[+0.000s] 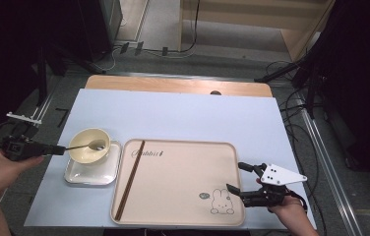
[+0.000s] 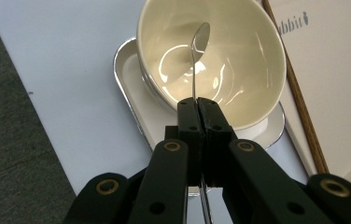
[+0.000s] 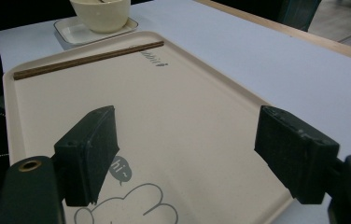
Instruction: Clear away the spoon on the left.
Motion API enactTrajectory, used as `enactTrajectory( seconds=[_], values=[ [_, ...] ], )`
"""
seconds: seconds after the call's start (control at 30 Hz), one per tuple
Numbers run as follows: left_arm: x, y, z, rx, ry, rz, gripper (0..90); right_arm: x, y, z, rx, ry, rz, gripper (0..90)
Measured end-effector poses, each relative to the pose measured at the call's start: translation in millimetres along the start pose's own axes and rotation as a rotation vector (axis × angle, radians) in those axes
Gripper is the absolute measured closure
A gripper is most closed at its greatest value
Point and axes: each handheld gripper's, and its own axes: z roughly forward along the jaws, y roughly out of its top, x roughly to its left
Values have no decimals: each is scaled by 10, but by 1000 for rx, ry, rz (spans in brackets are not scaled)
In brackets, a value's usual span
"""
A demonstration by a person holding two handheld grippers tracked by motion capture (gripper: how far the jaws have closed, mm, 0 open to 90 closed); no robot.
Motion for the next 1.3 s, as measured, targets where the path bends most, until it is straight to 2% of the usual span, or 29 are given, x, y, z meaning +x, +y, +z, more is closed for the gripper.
enactTrajectory(
  seconds=[0.17,0.27,0.37,0.4,0.63,0.73,0.77,0.87,1.03,1.17,1.3],
  values=[
    [-36,4,-106,-40,-3,-16,896,2,0,0,-1,1,-2,217],
    [-77,16,-183,-67,19,-8,897,4,1,-1,-1,2,-4,217],
    [-120,34,-265,-104,-5,-4,898,3,1,-1,-2,3,-4,217],
    [-145,41,-286,-113,12,1,898,3,1,-1,-1,3,-3,217],
    [-276,86,-387,-130,18,18,899,4,2,0,-2,5,-6,217],
    [-330,117,-399,-144,2,20,898,6,3,0,-3,5,-6,218],
    [-344,128,-390,-137,-9,23,898,6,3,0,-3,5,-6,218],
    [-379,161,-332,-124,-2,35,898,6,2,0,-3,5,-5,218],
    [-447,224,-232,-103,-12,52,898,7,2,0,-3,5,-5,218],
    [-529,276,-116,-81,-55,72,898,7,2,1,-3,5,-6,219],
    [-636,344,0,-62,-76,96,898,7,1,0,-5,6,-6,220]
  ],
)
